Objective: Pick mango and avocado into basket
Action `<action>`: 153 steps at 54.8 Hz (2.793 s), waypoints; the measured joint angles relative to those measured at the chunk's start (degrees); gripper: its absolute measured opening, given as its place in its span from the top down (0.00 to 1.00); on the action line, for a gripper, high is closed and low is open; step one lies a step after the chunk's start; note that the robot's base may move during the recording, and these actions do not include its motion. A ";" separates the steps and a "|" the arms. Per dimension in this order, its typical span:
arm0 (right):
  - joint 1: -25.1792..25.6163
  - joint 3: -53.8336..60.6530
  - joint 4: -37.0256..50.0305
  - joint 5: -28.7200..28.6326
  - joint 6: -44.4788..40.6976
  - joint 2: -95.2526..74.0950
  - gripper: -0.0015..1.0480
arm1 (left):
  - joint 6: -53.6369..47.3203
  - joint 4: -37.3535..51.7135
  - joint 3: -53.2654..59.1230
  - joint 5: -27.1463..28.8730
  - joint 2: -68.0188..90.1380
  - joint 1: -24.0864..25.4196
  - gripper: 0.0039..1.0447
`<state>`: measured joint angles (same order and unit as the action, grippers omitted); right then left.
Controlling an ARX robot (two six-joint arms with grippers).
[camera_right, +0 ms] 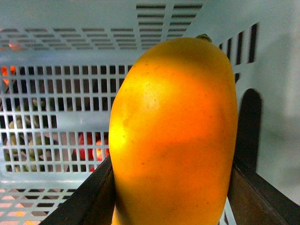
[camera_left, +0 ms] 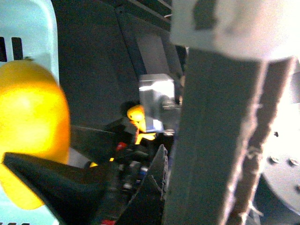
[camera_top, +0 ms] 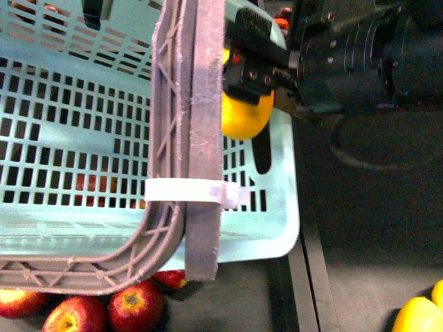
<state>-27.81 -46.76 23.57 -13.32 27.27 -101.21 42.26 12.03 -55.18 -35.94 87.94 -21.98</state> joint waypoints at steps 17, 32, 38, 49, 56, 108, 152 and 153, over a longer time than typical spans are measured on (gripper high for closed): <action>2.19 0.46 -0.20 0.35 -0.42 0.13 0.46 | 1.05 0.00 -0.04 -0.28 -0.20 -0.61 0.93; 2.91 0.94 0.00 -0.46 0.63 2.91 0.46 | 1.03 0.00 -0.04 -0.04 -0.20 -0.50 0.93; 1.84 1.09 0.92 -0.57 1.77 3.39 0.46 | 1.09 0.00 -0.04 -0.15 -0.20 -0.52 0.93; -1.90 1.16 2.71 -0.48 3.98 2.95 0.46 | 1.11 0.00 -0.04 -0.24 -0.20 -0.52 0.93; -2.86 1.01 3.37 -0.02 5.44 2.12 0.46 | 1.09 0.00 -0.04 -0.09 -0.20 -0.52 0.93; 2.27 4.87 5.11 1.40 6.49 5.88 0.07 | 1.49 0.00 -0.04 -1.25 -0.22 -0.66 0.93; 29.09 21.51 -1.44 16.04 -6.51 36.74 0.07 | 1.53 0.02 -0.33 -0.15 -0.48 -0.52 0.93; 29.24 22.58 -2.14 16.44 -6.45 38.12 0.07 | 1.55 0.02 -0.33 -0.15 -0.48 -0.52 0.93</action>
<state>1.43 -24.18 21.43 3.11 20.82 -63.09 43.81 12.05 -55.51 -36.10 87.46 -22.50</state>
